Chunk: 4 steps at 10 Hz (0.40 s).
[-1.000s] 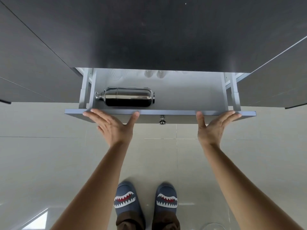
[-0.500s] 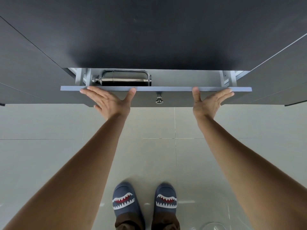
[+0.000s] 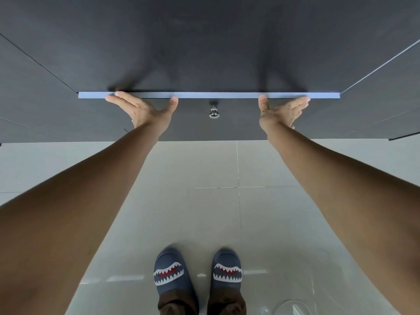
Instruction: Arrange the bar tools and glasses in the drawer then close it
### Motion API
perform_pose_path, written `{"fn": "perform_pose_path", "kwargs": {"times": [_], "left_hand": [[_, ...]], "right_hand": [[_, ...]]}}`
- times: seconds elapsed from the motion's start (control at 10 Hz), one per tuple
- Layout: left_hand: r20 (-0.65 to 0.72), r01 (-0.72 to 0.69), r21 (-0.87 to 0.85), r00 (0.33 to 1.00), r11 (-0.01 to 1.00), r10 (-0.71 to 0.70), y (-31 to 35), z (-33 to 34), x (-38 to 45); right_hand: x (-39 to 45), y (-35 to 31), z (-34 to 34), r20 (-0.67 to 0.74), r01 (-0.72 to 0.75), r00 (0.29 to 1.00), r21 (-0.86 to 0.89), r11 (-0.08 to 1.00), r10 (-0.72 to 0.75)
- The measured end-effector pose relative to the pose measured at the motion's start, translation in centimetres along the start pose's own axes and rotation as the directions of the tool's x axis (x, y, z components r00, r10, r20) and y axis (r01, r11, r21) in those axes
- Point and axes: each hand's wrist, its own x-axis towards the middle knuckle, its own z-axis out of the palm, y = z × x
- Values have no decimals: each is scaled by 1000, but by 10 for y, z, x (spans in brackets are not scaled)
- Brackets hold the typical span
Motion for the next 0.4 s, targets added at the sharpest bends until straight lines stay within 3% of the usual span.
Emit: {"fn": "perform_pose_path", "kwargs": {"times": [0.3,0.4], "left_hand": [[144,-29,-21,989,999,32,-6,-34,-4],[137,-85,17,987,996,82,-6,-47,-22]], "right_hand": [[0,2,-37,141,-18,988,-321,947,66],[-12,2,-55,156,-13,985,-343,939,71]]}}
